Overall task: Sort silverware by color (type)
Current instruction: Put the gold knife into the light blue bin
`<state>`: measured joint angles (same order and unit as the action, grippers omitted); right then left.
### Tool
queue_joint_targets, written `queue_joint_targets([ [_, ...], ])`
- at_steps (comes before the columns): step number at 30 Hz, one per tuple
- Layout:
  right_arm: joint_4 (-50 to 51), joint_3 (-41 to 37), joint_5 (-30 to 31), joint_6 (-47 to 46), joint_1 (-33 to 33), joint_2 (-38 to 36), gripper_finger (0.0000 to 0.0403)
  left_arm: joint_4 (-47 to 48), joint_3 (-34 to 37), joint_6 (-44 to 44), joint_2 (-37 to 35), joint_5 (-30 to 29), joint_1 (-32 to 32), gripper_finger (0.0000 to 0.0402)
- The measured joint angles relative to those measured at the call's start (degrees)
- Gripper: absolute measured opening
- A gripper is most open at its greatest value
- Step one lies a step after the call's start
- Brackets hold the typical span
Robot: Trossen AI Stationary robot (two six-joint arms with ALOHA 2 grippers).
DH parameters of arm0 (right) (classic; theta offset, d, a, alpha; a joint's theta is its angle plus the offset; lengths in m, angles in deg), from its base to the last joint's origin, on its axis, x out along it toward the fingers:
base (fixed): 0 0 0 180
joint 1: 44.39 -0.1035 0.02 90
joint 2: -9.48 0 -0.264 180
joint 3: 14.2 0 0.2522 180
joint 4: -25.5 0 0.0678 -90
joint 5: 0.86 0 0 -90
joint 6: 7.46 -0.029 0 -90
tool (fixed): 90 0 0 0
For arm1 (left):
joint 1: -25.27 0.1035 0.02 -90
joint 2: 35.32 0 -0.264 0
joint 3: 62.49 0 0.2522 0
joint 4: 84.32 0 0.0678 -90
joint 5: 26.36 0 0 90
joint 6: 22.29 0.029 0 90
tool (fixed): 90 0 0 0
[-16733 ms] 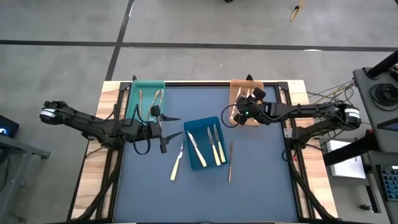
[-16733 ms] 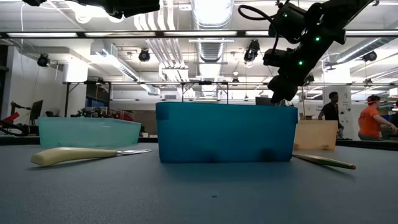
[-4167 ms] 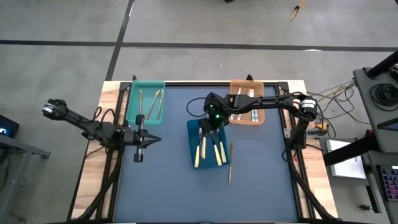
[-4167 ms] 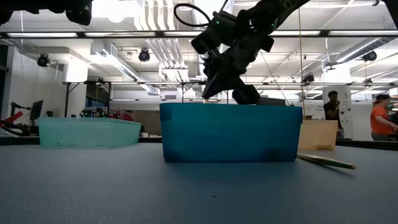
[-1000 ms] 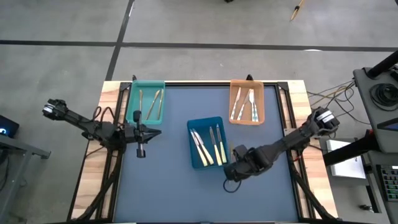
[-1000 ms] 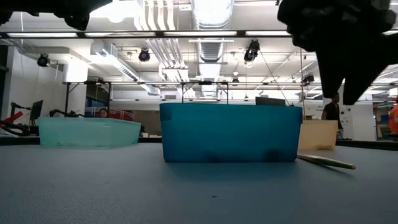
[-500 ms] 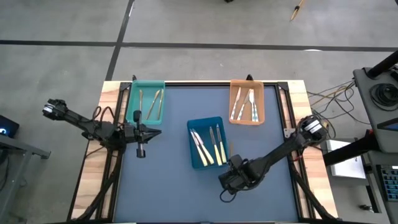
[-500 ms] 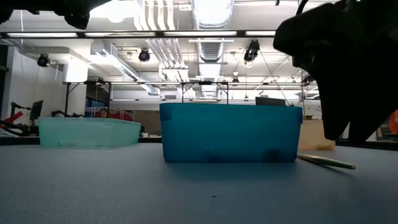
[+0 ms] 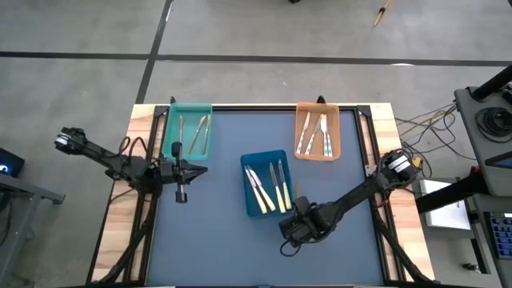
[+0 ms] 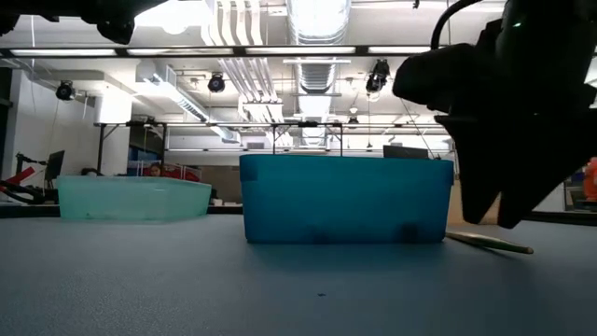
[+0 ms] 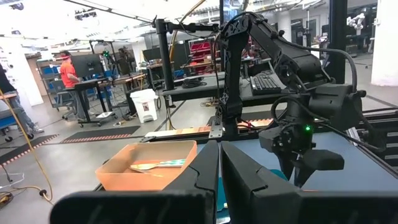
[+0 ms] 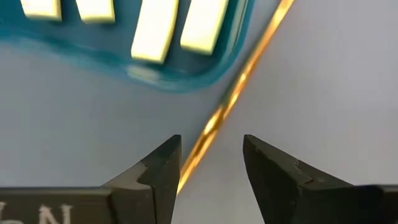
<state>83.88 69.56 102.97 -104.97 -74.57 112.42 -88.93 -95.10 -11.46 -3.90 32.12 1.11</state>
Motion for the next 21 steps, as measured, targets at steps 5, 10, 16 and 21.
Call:
queue_joint_targets([
  [5,-0.01,-0.2,1.06,0.89,-0.06,1.73,0.0152,0.0,0.0,-0.02,0.0,0.0,0.0,0.0],
  [10,0.37,0.02,-1.39,3.02,-0.05,3.87,0.0142,0.02,0.0,-0.02,0.0,0.02,0.0,0.0],
  [16,7.13,0.0,-3.7,2.36,-0.04,3.07,0.0141,0.02,0.0,-0.02,-0.02,0.02,0.0,0.0],
  [21,15.13,-0.24,-6.06,1.46,-0.06,1.72,0.0141,0.13,0.0,-0.02,0.0,0.02,0.0,0.0],
])
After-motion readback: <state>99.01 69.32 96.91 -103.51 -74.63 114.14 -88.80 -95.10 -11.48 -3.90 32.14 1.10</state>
